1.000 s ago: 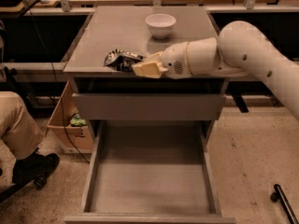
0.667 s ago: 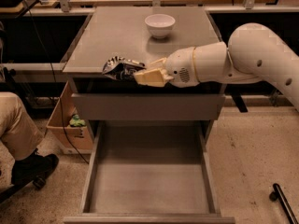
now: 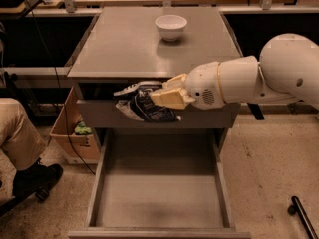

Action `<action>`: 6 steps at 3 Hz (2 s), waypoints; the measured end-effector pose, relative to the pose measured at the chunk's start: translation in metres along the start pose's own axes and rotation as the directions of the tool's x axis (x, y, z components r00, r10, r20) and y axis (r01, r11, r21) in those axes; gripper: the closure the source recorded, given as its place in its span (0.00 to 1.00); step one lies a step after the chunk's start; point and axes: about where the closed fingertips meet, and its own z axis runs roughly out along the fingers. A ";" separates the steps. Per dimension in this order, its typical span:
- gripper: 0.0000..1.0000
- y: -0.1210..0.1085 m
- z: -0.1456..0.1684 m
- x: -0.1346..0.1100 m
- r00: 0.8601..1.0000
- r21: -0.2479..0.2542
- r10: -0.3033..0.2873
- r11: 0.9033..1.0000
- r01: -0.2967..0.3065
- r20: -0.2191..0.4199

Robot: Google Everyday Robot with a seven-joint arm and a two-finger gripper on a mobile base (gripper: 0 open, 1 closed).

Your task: Place blue chip bag into middle drawer

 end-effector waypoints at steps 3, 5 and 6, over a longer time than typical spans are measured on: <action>1.00 -0.016 0.021 0.101 0.992 -0.022 -0.034 0.999 0.032 -0.120; 1.00 -0.008 0.013 0.193 0.911 -0.034 -0.162 0.986 0.161 -0.380; 1.00 -0.026 0.003 0.270 0.867 -0.049 -0.160 0.987 0.155 -0.472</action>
Offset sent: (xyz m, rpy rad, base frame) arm -0.0043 -0.0359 -0.1778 -0.2073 0.0558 0.0719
